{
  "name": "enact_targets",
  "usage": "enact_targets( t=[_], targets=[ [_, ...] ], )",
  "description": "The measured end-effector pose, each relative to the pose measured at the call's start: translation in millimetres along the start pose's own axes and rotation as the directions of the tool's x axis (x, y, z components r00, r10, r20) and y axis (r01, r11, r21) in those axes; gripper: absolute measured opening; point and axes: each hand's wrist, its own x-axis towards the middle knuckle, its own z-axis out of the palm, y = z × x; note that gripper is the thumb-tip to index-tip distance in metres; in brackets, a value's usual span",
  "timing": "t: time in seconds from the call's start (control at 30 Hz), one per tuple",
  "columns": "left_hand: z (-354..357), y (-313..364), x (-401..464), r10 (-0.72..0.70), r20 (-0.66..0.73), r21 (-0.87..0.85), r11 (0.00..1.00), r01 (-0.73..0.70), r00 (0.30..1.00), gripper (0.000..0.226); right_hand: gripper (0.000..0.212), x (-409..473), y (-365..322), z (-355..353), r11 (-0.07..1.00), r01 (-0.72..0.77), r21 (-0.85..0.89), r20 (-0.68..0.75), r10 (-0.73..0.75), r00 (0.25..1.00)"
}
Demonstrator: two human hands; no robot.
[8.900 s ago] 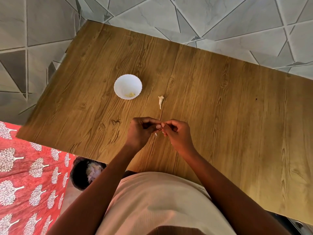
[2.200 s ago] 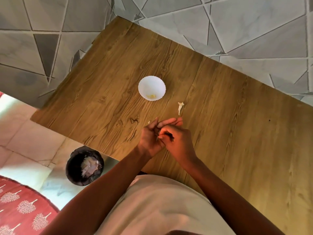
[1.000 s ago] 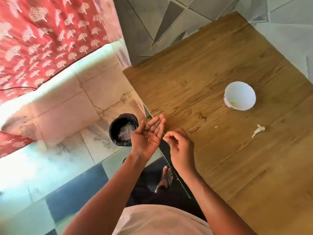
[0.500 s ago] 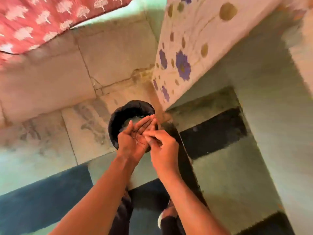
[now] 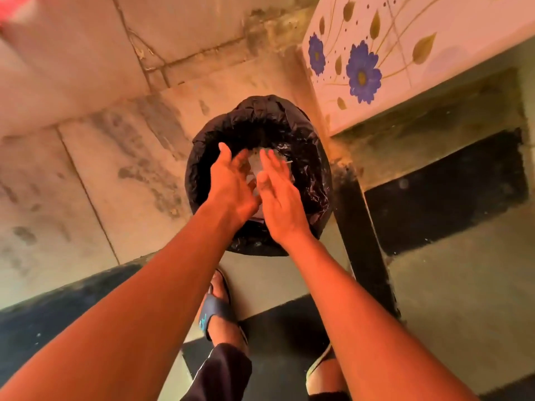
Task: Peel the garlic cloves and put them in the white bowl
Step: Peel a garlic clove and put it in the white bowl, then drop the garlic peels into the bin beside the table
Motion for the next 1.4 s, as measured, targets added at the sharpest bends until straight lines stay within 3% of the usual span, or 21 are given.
enact_targets(
  t=[0.07, 0.1, 0.2, 0.27, 0.33, 0.4, 0.5, 0.57, 0.67, 0.73, 0.83, 0.93, 1.0, 1.2, 1.4],
  targets=[
    [2, 4, -4, -0.019, -0.083, 0.052, 0.998, 0.023, 0.996, 0.074, 0.056, -2, -3, 10, 0.992, 0.104, 0.068, 0.167, -0.114, 0.979],
    [3, 8, -7, -0.037, -0.088, 0.079, 0.996, 0.044, 0.995, 0.078, 0.057, -1, -3, 14, 0.993, 0.076, 0.087, 0.219, -0.093, 0.971],
    [4, 12, -18, -0.106, 0.041, 0.045, 0.994, 0.104, 0.994, 0.081, 0.06, 7, -1, 7, 0.987, -0.127, 0.098, 0.08, 0.12, 0.99],
    [4, 14, -16, -0.054, 0.028, 0.012, 0.998, 0.054, 0.998, 0.076, 0.057, 5, -14, 2, 0.998, 0.02, 0.054, 0.052, -0.022, 0.998],
    [7, 16, -15, -0.026, -0.052, 0.064, 0.998, 0.029, 0.998, 0.081, 0.056, 0, -19, 7, 0.975, 0.208, 0.084, 0.183, -0.22, 0.958],
    [10, 17, -19, -0.061, -0.045, 0.119, 0.991, 0.066, 0.997, 0.094, 0.059, 5, -11, 10, 0.984, 0.156, 0.082, 0.224, -0.17, 0.96],
    [14, 12, -34, -0.06, 0.056, 0.064, 0.996, 0.057, 0.997, 0.092, 0.067, 17, 3, -5, 0.997, -0.059, -0.054, -0.007, 0.058, 0.998],
    [15, 10, -37, -0.008, 0.067, 0.073, 0.997, 0.003, 0.998, 0.086, 0.063, 15, -5, -9, 0.999, 0.021, -0.034, -0.106, -0.024, 0.994],
    [18, 11, -40, 0.05, -0.034, 0.107, 0.993, -0.046, 0.998, 0.088, 0.055, 6, -21, 2, 0.972, 0.223, 0.077, 0.074, -0.228, 0.971],
    [20, 13, -48, 0.046, 0.009, 0.108, 0.993, -0.046, 0.999, 0.089, 0.059, 13, -15, 3, 0.99, 0.139, -0.003, 0.094, -0.138, 0.986],
    [25, 8, -77, 0.1, 0.029, 0.201, 0.974, -0.103, 0.995, 0.069, 0.053, 10, -18, -16, 0.993, -0.02, -0.118, -0.091, 0.009, 0.996],
    [35, -2, -114, 0.257, -0.018, 0.458, 0.861, -0.22, 0.966, 0.038, 0.037, -24, -46, -43, 0.999, -0.009, -0.033, -0.299, -0.002, 0.954],
    [48, -8, -148, 0.318, 0.001, 0.543, 0.796, -0.268, 0.948, 0.028, 0.029, -60, -72, -62, 0.997, 0.001, 0.077, -0.36, 0.027, 0.933],
    [113, -25, -322, 0.368, 0.115, 0.586, 0.725, -0.362, 0.923, 0.019, 0.016, -208, -187, -150, 0.948, 0.069, 0.311, -0.507, 0.104, 0.855],
    [190, -48, -514, 0.391, 0.308, 0.585, 0.641, -0.497, 0.867, 0.029, 0.015, -367, -302, -247, 0.93, 0.226, 0.29, -0.679, 0.033, 0.733]
  ],
)
